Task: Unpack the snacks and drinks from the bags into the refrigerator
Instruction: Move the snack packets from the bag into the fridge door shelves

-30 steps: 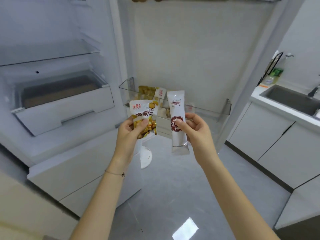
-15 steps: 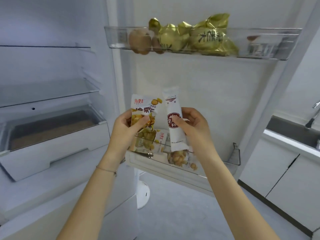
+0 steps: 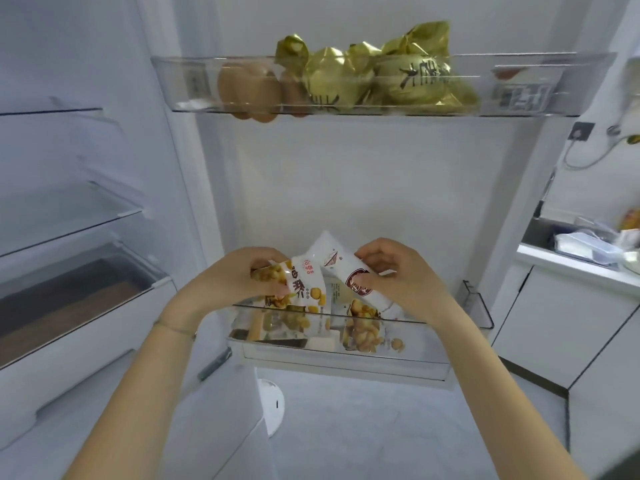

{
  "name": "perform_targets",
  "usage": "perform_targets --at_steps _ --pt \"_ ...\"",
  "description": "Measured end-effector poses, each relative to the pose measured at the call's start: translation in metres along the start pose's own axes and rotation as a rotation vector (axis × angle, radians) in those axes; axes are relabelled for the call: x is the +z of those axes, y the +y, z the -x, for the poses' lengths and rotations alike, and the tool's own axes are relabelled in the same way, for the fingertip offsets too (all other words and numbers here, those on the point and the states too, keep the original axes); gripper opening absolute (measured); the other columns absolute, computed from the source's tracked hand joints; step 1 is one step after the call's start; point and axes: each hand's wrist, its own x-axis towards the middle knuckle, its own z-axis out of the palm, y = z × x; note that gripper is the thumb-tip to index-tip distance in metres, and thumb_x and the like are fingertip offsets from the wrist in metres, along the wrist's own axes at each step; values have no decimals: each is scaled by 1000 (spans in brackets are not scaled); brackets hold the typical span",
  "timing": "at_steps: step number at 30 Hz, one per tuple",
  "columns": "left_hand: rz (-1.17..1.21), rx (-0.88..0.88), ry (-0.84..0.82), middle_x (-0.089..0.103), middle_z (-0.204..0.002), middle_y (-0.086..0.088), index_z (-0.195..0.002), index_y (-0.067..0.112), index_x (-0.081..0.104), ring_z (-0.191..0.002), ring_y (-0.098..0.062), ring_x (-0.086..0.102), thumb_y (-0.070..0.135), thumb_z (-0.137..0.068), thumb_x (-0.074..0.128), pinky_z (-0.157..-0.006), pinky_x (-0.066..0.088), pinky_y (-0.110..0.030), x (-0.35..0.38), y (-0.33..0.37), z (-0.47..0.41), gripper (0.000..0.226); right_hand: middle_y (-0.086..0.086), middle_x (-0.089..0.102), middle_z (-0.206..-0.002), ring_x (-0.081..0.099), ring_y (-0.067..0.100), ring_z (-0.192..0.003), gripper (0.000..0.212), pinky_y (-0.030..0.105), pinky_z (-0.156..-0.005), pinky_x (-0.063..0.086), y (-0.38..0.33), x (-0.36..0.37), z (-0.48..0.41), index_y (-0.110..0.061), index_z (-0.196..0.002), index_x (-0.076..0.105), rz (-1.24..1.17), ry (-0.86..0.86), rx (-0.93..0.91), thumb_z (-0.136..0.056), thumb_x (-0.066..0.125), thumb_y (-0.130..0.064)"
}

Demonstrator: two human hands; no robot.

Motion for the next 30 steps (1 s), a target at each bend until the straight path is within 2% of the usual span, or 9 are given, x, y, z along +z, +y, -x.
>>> perform_targets --at_steps 3,5,8,11,17,20,23,25,30 --pt "-76 44 6 69 -103 17 -109 35 66 -93 2 64 26 -79 79 -84 49 -20 3 -6 -4 34 -12 71 -91 66 5 -86 23 24 -79 53 5 10 4 -30 -93 65 61 -61 35 -79 74 -14" --pt "-76 64 68 68 -96 10 -105 37 62 -85 -3 64 25 -78 79 -77 51 -21 5 -8 -5 35 -12 71 -92 66 5 -87 20 24 -81 53 8 14 7 -28 -93 67 98 -128 35 -81 72 -14" --pt "-86 105 96 66 -89 8 -93 32 61 -81 -9 62 22 -78 78 -68 50 -20 10 -8 -9 25 -12 71 -91 64 -1 -83 16 15 -75 50 8 19 9 -27 -91 69 137 -199 30 -83 72 -13" --pt "-133 132 71 65 -88 15 -88 31 66 -81 -3 59 23 -80 76 -64 46 -12 18 -10 -14 15 -10 71 -88 62 -8 -75 12 6 -69 44 8 25 8 -22 -92 71 141 -214 47 -84 70 -12" --pt "-117 132 39 64 -80 20 -94 29 71 -78 5 58 27 -86 71 -65 43 -9 25 -18 -18 8 -13 69 -94 64 5 -83 8 17 -79 50 7 32 5 -29 -86 72 257 -178 118 -85 70 -21" --pt "-98 130 29 67 -83 26 -99 31 72 -85 3 61 30 -93 61 -72 45 -13 26 -22 -17 13 -14 67 -95 63 5 -86 10 15 -79 47 9 34 8 -29 -89 73 277 -154 131 -86 67 -21" --pt "-58 107 56 67 -101 24 -109 35 67 -99 2 60 38 -95 55 -81 48 -17 26 -23 -12 18 -17 67 -93 62 3 -87 12 11 -77 44 11 34 11 -24 -93 75 292 -151 135 -90 64 -23" --pt "-73 124 111 62 -113 22 -117 38 61 -105 4 54 43 -95 54 -84 41 -14 27 -21 -6 24 -17 66 -92 61 2 -85 14 12 -75 43 10 34 12 -21 -95 75 320 -152 124 -91 62 -25" --pt "-231 181 273 52 -129 18 -128 37 56 -119 -3 43 56 -92 50 -99 33 -26 30 -17 4 41 -10 65 -92 58 2 -82 27 22 -75 46 2 38 21 -17 -100 72 430 -162 115 -97 53 -36"
